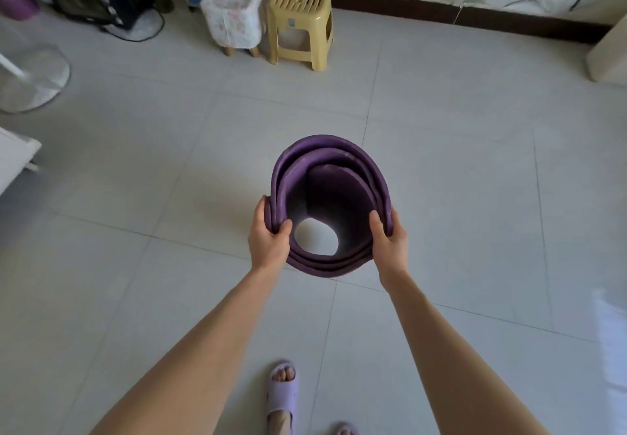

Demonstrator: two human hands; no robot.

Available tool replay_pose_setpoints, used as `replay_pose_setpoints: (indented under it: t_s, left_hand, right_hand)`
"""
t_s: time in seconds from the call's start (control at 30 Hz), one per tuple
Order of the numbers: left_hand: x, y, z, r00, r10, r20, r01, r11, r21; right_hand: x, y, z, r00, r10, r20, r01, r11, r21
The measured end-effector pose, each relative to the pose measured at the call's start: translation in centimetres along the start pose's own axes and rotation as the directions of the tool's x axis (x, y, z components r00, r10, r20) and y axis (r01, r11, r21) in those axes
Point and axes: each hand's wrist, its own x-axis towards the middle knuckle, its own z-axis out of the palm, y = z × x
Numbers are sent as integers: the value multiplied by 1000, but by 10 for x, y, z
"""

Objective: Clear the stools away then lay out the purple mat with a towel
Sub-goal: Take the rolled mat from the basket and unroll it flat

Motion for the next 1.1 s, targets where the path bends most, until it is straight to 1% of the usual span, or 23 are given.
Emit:
replay_pose_setpoints:
  t_s: [0.13,0.2,0.33,0.47,0.57,0.63,0.7,0.77,0.9,0.97,1.1]
  left_hand:
    - [44,-18,4,999,41,28,-41,999,-6]
    - [58,-28,5,998,37,49,-38,999,13]
    - [66,-49,0,996,-25,82,20,997,68]
    - [70,-55,-2,990,-72,117,62,994,89]
    - [67,-55,-9,985,-108,136,94,990,105]
    - [58,-54,-14,973,-150,173,142,988,55]
    - [48,-49,-19,956,-214,203,223,975,-20]
    - [43,-42,-21,934,-294,203,311,949,-54]
    - [35,-31,-27,880,-441,176,444,896,23]
    - [29,-27,-29,847,-498,187,494,867,69]
    - [23,-21,-28,779,-594,198,578,804,138]
  right_hand:
    - [28,18,30,999,-5,-37,5,1000,19]
    - [34,29,40,999,3,-38,-2,1000,27]
    - [31,49,52,999,45,-25,-45,999,16]
    - [30,55,48,997,72,6,-72,997,0]
    - [29,51,40,990,138,20,-137,990,-25]
    - [26,46,37,981,192,18,-191,981,-41]
    - [24,39,34,965,264,4,-263,963,-64]
    - [24,31,31,935,355,-2,-353,930,-99]
    - [20,18,27,858,513,-12,-503,837,-213]
    - [17,17,26,815,579,-20,-564,785,-257]
    - [12,14,22,790,612,-21,-588,749,-306]
